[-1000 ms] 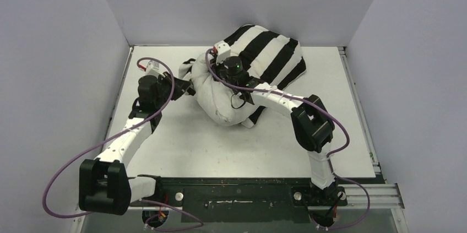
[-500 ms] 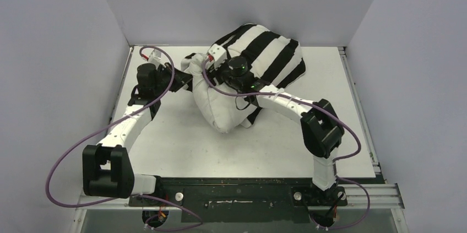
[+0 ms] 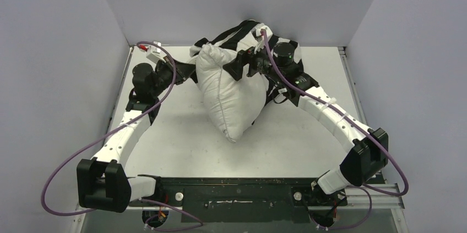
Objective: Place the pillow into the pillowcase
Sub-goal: Stuff the pillow into the pillowcase.
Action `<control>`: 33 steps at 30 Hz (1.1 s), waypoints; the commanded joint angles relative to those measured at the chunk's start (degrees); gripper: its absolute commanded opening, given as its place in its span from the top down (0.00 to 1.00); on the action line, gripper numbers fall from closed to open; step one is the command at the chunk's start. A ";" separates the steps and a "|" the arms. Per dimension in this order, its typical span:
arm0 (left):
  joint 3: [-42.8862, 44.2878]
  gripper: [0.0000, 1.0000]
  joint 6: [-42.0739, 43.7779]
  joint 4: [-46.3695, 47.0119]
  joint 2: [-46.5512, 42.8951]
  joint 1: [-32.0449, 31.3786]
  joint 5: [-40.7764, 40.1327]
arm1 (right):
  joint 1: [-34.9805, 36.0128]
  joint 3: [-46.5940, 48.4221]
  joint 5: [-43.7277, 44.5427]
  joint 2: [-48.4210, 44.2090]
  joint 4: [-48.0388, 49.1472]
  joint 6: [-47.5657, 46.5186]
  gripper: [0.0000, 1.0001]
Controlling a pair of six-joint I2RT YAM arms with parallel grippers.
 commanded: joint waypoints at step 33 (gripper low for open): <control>7.41 1.00 0.23 1.46 -3.43 -4.93 -4.49 | 19.62 28.23 37.91 19.84 -25.56 -19.99 0.67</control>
